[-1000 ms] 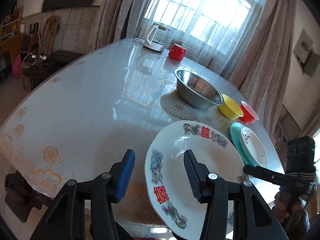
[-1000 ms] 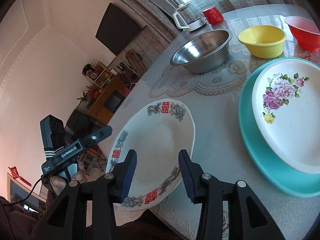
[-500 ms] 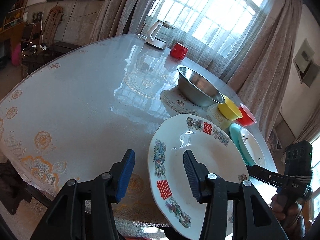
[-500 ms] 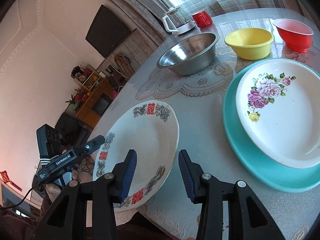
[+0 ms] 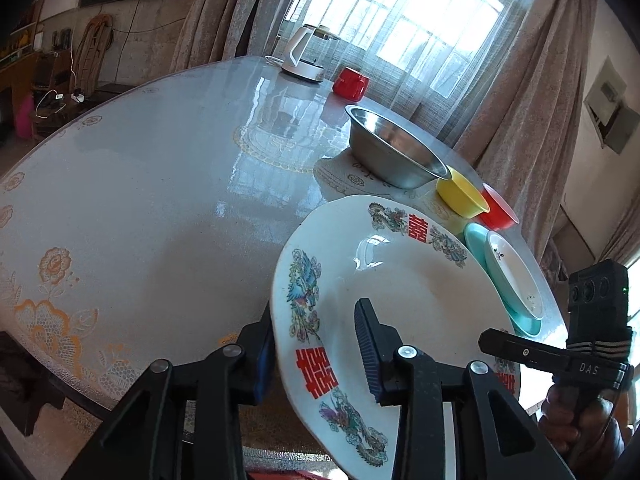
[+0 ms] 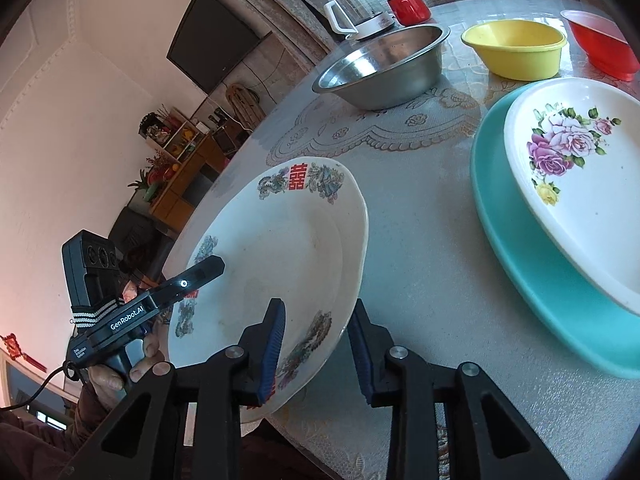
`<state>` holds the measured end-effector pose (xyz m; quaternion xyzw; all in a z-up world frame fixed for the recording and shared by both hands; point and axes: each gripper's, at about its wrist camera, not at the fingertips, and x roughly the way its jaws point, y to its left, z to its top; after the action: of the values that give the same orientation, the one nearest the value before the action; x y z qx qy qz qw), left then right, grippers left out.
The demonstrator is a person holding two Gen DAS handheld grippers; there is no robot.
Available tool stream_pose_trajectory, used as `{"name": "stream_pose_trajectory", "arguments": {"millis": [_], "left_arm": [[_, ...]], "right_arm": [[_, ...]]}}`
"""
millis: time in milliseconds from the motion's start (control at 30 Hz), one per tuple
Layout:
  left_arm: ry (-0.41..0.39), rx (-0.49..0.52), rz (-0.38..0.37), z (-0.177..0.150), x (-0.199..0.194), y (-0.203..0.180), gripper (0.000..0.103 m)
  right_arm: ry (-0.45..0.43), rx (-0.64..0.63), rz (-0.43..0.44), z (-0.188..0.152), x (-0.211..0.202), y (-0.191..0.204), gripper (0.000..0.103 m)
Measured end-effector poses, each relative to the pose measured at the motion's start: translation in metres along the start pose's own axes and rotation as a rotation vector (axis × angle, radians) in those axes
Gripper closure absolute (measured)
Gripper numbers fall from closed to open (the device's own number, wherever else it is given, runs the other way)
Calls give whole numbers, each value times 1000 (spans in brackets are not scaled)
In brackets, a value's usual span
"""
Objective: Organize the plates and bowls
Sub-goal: 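Grasp the rim of the red-print white plate with the left tool and lift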
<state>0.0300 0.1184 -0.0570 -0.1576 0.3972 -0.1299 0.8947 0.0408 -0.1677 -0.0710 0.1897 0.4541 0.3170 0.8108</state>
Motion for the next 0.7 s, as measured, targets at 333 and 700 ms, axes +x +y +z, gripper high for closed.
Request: {"name": "stream_pose_trajectory", "arguments": {"millis": [333, 700], "left_arm": [[10, -17, 26, 1, 2, 1, 77], [13, 19, 61, -1, 0, -6, 77]], "right_arm": [[2, 39, 76, -2, -1, -13, 78], [-1, -55, -8, -2, 1, 3, 87]]}}
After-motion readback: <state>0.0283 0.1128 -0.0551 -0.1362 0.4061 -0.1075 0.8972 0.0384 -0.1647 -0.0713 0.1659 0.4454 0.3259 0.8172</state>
